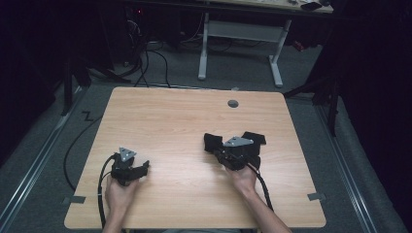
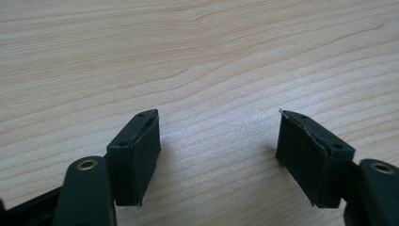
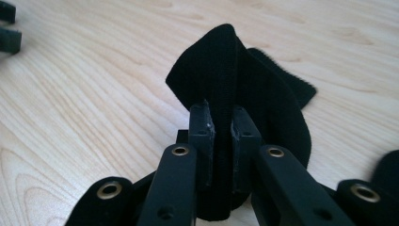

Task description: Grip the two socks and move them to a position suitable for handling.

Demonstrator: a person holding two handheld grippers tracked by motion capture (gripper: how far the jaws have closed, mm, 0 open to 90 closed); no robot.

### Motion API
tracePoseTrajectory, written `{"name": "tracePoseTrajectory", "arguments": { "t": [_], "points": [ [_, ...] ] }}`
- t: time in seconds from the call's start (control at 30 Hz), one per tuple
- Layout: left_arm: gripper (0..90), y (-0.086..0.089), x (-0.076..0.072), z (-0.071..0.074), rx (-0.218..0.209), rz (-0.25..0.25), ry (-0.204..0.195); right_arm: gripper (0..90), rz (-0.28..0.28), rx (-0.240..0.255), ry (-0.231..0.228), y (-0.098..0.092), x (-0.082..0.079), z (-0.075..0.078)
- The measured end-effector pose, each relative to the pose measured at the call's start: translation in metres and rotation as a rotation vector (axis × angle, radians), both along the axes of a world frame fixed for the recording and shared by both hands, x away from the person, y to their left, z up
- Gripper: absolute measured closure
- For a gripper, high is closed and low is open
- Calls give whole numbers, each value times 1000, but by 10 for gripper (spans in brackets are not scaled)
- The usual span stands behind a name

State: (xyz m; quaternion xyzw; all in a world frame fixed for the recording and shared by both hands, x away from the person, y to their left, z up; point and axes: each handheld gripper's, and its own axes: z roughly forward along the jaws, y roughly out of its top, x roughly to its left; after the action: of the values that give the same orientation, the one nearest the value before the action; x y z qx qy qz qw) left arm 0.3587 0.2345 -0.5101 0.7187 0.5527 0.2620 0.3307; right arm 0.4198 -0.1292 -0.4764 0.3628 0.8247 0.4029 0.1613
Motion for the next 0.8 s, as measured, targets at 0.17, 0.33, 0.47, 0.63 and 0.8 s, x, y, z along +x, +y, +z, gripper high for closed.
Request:
{"name": "tracePoseTrajectory", "arguments": {
  "t": [0.17, 0.33, 0.47, 0.63, 0.8],
  "points": [
    [383, -3, -2, 1, 1, -1, 3, 814, 55, -34, -2, 12, -5, -10],
    [381, -11, 5, 6, -1, -8, 33, 801, 107, -55, -2, 20, -8, -16],
    [382, -24, 13, 9, -48, -33, 22, 794, 138, -74, -15, 26, -12, -17],
    [346, -49, 29, 10, -99, -101, 29, 767, 179, -100, 3, 32, -15, -24],
    [321, -68, 42, 11, -90, -141, 41, 646, 195, -100, 16, 32, -15, -23]
  ]
}}
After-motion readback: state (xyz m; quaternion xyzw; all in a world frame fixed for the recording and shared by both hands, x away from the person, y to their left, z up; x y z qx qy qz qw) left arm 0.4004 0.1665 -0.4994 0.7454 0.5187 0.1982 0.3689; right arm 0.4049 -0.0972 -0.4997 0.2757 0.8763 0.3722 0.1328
